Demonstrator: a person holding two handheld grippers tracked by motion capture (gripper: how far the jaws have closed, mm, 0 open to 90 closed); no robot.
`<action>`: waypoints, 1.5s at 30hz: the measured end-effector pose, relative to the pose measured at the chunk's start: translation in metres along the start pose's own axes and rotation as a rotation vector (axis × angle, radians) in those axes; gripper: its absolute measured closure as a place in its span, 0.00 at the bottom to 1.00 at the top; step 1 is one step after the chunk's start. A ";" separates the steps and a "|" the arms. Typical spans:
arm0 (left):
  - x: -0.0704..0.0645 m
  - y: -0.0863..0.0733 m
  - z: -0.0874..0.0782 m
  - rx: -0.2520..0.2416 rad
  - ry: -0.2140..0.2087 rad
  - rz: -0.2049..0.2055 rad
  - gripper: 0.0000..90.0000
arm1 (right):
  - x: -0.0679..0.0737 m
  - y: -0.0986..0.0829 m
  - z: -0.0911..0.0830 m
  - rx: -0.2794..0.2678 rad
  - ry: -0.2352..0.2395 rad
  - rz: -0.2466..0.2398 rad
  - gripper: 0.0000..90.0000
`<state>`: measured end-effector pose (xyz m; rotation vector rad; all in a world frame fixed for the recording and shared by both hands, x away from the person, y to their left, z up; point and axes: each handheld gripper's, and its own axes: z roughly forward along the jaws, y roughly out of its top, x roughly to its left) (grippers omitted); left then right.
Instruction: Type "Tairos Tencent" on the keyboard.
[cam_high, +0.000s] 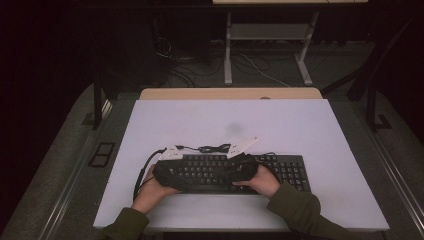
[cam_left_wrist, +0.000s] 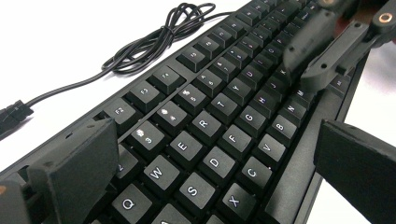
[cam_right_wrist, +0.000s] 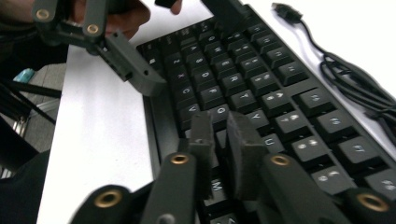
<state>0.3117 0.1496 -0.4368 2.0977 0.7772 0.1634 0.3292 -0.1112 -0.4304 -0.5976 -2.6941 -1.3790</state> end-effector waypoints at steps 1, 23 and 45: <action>0.000 0.000 0.000 0.000 0.000 0.001 0.00 | -0.001 0.000 -0.001 -0.007 -0.004 0.002 0.84; -0.004 0.004 -0.012 -0.022 0.006 0.014 0.39 | -0.022 -0.007 -0.018 -0.076 -0.097 0.079 0.40; -0.012 -0.003 -0.016 -0.002 -0.053 0.032 0.99 | -0.029 -0.011 -0.020 -0.108 -0.144 0.097 0.30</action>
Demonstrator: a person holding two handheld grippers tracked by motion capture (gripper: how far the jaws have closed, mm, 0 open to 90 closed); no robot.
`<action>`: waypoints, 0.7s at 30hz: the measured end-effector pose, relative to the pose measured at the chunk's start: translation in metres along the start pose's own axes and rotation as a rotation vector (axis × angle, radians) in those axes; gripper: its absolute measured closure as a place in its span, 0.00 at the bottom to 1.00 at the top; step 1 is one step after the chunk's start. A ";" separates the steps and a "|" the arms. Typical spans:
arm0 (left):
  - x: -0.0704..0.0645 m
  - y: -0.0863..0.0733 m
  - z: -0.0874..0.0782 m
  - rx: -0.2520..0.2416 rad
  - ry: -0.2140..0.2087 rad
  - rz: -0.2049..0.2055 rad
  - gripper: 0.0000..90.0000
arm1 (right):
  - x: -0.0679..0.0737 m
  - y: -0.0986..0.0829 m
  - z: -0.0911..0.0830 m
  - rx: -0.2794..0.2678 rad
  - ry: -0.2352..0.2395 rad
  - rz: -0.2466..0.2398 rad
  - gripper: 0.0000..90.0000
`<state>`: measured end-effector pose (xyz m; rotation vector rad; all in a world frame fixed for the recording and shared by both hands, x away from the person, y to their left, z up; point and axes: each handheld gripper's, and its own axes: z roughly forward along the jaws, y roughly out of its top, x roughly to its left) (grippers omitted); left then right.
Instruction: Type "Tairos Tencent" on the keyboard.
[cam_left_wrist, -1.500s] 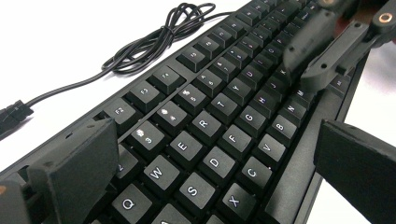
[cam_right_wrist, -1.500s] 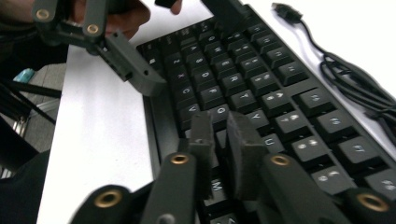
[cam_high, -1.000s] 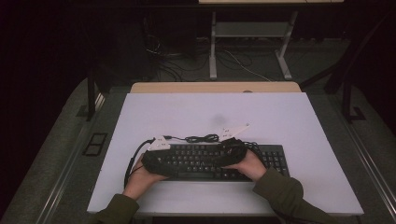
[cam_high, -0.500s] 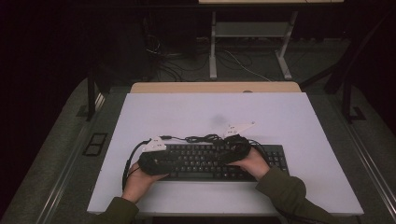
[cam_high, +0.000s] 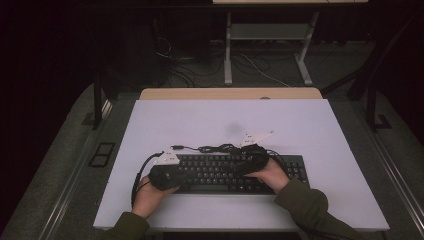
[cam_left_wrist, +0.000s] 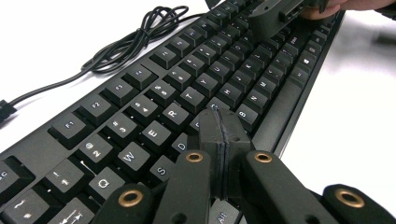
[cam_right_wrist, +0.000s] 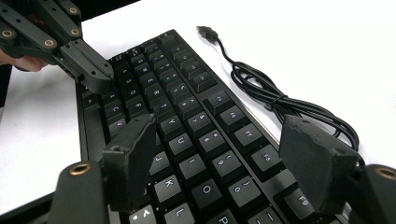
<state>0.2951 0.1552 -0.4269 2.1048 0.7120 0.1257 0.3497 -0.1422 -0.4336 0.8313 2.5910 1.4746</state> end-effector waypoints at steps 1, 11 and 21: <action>0.000 0.000 0.000 0.005 -0.002 0.004 0.99 | 0.000 0.000 0.000 -0.001 -0.001 0.001 0.30; -0.003 -0.002 0.009 0.033 -0.022 0.009 0.99 | 0.000 0.000 0.000 -0.003 -0.004 -0.001 0.30; -0.004 -0.002 0.014 0.049 -0.022 0.013 0.99 | 0.001 0.000 0.000 -0.004 -0.002 -0.002 0.30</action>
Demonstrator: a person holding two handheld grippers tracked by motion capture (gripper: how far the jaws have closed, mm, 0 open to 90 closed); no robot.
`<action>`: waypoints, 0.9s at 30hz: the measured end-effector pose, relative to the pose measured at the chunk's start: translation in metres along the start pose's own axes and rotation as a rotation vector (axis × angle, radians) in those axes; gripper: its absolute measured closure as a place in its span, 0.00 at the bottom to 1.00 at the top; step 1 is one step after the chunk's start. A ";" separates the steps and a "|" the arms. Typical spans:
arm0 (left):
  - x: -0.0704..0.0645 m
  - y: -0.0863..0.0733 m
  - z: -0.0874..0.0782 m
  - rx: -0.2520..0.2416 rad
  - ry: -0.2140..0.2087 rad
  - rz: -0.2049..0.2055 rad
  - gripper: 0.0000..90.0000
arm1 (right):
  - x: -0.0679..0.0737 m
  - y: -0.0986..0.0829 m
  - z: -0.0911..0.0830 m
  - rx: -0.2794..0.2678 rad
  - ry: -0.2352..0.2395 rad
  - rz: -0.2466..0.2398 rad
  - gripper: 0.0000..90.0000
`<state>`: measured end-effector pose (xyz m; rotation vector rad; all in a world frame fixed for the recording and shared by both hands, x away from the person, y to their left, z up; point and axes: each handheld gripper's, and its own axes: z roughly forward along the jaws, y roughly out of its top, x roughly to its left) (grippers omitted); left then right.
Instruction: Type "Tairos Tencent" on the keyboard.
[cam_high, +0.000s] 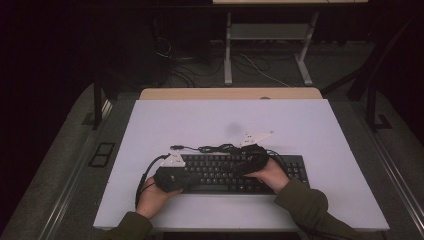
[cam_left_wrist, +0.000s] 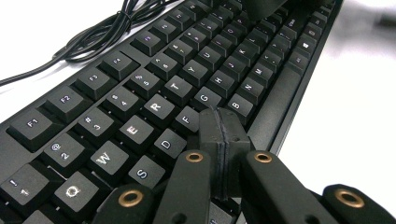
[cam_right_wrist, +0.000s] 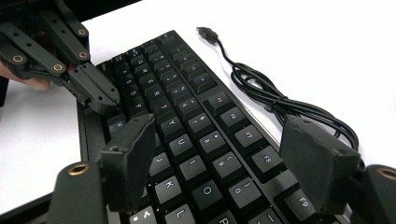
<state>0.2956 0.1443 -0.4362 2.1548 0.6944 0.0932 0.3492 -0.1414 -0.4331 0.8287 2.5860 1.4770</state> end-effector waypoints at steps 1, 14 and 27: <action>0.000 0.000 0.000 -0.001 -0.001 0.000 0.99 | 0.000 0.000 0.000 0.001 0.000 0.000 0.30; 0.000 0.000 0.002 -0.004 0.003 0.004 0.99 | 0.000 0.000 0.000 0.004 -0.001 -0.005 0.30; 0.000 0.000 0.003 0.004 0.006 0.002 0.99 | 0.001 0.001 0.000 0.004 0.000 -0.004 0.30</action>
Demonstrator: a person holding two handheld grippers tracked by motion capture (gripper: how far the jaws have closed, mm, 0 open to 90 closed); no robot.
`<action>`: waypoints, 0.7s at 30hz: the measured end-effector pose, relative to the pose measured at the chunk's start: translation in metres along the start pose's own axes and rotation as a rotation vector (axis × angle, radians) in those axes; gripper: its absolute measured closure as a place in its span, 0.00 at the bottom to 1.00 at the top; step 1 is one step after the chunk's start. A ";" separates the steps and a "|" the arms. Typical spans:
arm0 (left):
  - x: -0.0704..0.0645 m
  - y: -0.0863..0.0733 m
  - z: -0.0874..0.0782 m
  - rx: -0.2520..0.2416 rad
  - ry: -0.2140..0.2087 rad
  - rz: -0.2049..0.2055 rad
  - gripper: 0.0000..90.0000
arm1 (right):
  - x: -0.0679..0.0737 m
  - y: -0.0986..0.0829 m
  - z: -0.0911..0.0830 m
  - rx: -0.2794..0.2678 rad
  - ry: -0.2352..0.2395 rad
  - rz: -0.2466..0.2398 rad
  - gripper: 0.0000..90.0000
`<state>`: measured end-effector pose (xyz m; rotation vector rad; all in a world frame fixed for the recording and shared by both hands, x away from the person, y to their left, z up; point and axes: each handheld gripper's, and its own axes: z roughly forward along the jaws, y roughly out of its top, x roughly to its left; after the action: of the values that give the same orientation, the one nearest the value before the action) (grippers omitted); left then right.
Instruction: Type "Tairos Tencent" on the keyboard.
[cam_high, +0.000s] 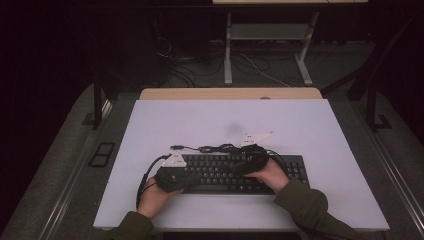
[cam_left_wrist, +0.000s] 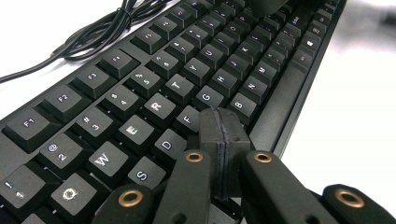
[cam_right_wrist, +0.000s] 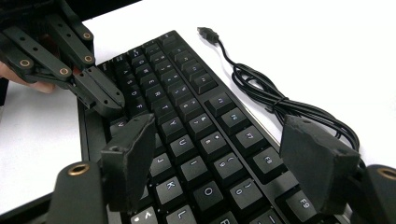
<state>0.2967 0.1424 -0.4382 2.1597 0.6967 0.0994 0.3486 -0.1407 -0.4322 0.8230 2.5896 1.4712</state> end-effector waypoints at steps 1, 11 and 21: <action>0.000 0.000 0.000 0.000 -0.002 -0.001 0.99 | 0.000 0.000 0.000 -0.001 0.000 -0.001 0.30; -0.001 0.002 -0.004 -0.014 0.002 -0.002 0.99 | -0.001 0.000 -0.001 -0.004 -0.003 0.000 0.30; 0.004 0.007 -0.007 -0.037 0.021 -0.001 0.99 | -0.001 0.000 0.000 -0.004 -0.004 0.001 0.30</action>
<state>0.3008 0.1461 -0.4294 2.1259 0.7024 0.1342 0.3490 -0.1413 -0.4318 0.8260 2.5832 1.4732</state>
